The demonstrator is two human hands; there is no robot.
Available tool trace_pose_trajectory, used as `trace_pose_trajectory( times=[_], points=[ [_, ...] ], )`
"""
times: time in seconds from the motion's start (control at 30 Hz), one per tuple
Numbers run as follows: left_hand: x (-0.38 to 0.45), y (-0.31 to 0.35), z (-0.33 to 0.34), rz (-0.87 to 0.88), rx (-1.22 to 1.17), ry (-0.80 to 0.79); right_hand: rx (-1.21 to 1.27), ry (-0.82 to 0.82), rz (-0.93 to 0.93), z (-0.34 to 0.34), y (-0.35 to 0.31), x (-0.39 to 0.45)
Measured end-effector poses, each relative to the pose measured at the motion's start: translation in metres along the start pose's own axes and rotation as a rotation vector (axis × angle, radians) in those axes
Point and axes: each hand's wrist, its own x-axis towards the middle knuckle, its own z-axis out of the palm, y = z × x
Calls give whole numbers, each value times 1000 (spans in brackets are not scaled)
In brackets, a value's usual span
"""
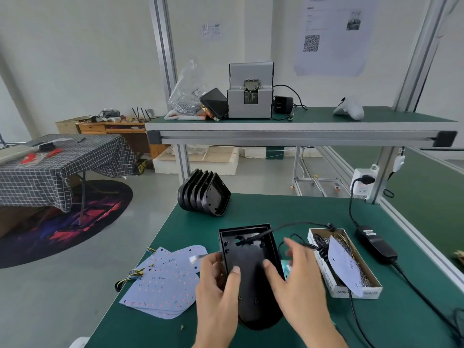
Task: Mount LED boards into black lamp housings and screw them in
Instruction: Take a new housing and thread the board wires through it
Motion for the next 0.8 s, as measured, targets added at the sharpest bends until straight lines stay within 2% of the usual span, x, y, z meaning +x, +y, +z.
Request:
trace_pose_trajectory(
  times=[0.07, 0.1, 0.2, 0.27, 0.3, 0.37, 0.4, 0.43, 0.53, 0.6, 0.67, 0.73, 0.8],
  points=[
    [-6, -1, -1, 7, -26, -18, 322, -229, 158, 1, 3, -5],
    [-9, -1, -2, 48, 22, -6, 430, -276, 198, 4, 5, -7],
    [-9, 0, -10, 264, 291, 129, 560, -228, 272, 10, 15, -12],
    [3, 0, -16, 273, 372, 169, 708, -272, 378, 10, 16, -14],
    [9, 2, -18, 235, 365, 90, 775, -304, 422, 9, 16, -15],
    [17, 8, -19, 132, 331, -181, 871, -352, 467, 6, 14, -15],
    [18, 11, -17, 117, 355, -267, 907, -368, 492, 3, 13, -15],
    [18, 12, -15, 148, 404, -285, 967, -385, 521, -2, 9, -15],
    [10, 13, -16, 212, 454, -180, 1124, -369, 618, -19, 1, -8],
    [2, 7, -23, 151, 339, -35, 1158, -389, 672, -33, 0, -2],
    [-8, 3, -28, 87, 121, 95, 1202, -432, 705, -41, 5, 7],
    [-15, 2, -28, 96, -20, 183, 1235, -466, 705, -49, 3, 16],
    [-17, 1, -26, 154, -64, 247, 1261, -485, 696, -54, -2, 27]
  ],
)
